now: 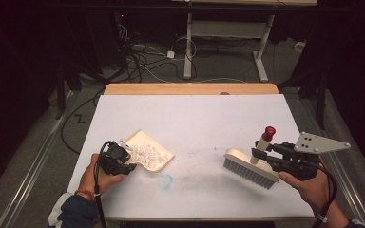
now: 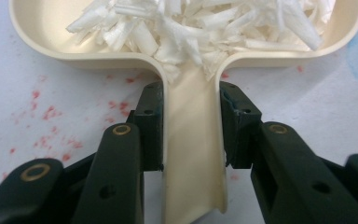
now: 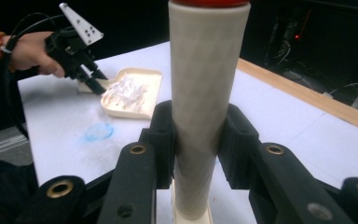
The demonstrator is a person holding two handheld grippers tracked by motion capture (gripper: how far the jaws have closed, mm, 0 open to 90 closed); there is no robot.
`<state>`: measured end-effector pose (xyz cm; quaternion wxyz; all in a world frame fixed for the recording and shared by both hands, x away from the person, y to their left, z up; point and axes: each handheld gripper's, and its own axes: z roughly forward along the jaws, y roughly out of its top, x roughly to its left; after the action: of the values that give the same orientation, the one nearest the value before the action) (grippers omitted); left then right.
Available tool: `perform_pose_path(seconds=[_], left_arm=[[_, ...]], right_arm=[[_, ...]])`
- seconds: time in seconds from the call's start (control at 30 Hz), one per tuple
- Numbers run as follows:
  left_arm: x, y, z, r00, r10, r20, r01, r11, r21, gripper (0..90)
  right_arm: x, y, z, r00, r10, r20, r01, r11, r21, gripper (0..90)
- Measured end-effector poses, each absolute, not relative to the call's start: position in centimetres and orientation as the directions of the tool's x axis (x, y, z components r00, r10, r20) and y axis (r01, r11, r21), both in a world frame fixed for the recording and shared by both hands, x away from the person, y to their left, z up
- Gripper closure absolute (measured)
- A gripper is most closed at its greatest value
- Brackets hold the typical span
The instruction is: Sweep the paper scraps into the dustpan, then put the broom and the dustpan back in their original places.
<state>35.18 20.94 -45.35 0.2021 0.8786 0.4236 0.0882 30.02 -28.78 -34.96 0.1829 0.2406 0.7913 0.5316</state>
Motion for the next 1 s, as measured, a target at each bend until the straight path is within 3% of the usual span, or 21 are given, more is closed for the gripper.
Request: perform_pose_path(seconds=[0.57, 0.83, 1.0], left_arm=[[36.2, 22.7, -46.5, 0.455, 0.890, -0.034, 0.786, -0.384, 0.485, 63.0], [34.8, 21.0, -46.7, 0.460, 0.888, -0.027, 0.778, -0.388, 0.495, 44.3], [33.1, 19.9, -46.7, 0.522, 0.852, -0.042, 0.735, -0.424, 0.529, 41.8]], right_arm=[[31.8, -30.1, -36.7, -0.841, 0.539, 0.052, 0.305, 0.391, 0.868, 69.9], [35.3, -30.1, -37.2, -0.789, 0.613, 0.034, 0.335, 0.382, 0.861, 63.0], [38.4, -29.6, -37.1, -0.742, 0.671, 0.003, 0.371, 0.406, 0.835, 60.2]])
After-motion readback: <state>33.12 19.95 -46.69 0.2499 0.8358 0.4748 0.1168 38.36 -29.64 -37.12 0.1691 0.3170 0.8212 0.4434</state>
